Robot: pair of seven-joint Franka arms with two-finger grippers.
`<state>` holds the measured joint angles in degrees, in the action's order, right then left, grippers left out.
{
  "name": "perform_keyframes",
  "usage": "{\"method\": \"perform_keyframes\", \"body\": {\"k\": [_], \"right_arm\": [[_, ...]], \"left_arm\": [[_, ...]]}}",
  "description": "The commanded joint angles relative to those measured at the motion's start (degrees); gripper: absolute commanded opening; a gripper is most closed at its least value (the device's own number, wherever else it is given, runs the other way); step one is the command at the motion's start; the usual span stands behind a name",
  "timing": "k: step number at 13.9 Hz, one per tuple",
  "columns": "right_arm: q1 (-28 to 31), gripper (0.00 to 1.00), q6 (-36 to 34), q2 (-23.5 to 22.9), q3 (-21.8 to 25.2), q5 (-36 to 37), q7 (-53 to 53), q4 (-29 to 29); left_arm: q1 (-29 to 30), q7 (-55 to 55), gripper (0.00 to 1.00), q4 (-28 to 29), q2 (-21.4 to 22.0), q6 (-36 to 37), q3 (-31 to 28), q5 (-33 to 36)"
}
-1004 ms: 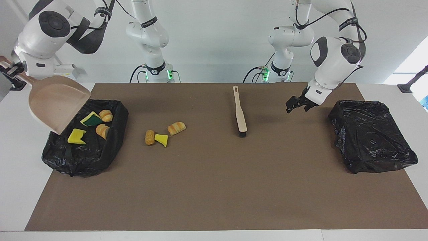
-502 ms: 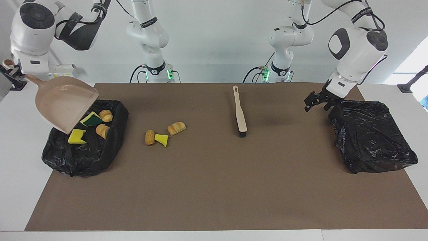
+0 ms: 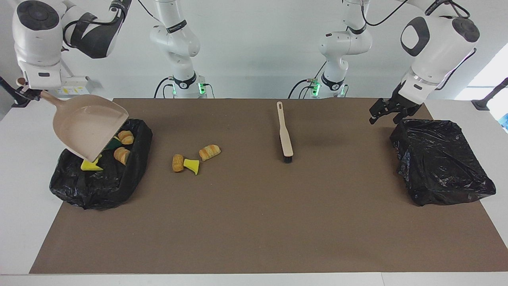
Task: Sweep and dump trash in bin
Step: 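Bring the empty dustpan back and set it down with the right gripper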
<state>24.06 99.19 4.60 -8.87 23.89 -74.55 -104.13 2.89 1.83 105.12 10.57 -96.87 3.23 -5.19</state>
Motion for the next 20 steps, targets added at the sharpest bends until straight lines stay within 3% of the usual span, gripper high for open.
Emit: {"method": "perform_keyframes", "body": {"k": [1, 3, 8, 12, 17, 20], "right_arm": [[-3.74, 0.0, -4.25, -0.03, -0.62, -4.8, 16.37, 0.68], [-7.26, 0.0, -5.93, 0.06, -0.62, -8.31, 29.75, 0.68], [-16.05, 0.0, -5.5, -0.9, -0.62, -16.49, 55.68, 0.77], [-24.4, 0.0, -2.17, -4.24, -0.62, -20.8, 74.68, 1.3], [-35.29, 0.0, 1.18, -13.63, -0.62, -22.57, 93.06, 7.35], [-38.82, 0.0, 4.6, -18.64, -0.62, -23.8, 100.54, 10.52]], "left_arm": [[0.89, -0.6, 1.0, -5.52, -0.2, 6.15, 0.81, 1.58], [0.27, -0.6, 1.0, -7.73, -1.69, 6.43, 0.9, 3.69], [0.1, -0.78, 1.0, -6.07, -0.64, 6.17, 0.99, 3.96], [0.01, -0.52, 1.0, -6.42, -0.73, 6.6, 0.99, 3.88], [0.1, -0.6, 1.0, -6.59, -0.99, 5.99, 0.99, 3.87], [0.18, -0.6, 1.0, -7.29, -2.22, 5.82, 1.08, 4.05]]}}
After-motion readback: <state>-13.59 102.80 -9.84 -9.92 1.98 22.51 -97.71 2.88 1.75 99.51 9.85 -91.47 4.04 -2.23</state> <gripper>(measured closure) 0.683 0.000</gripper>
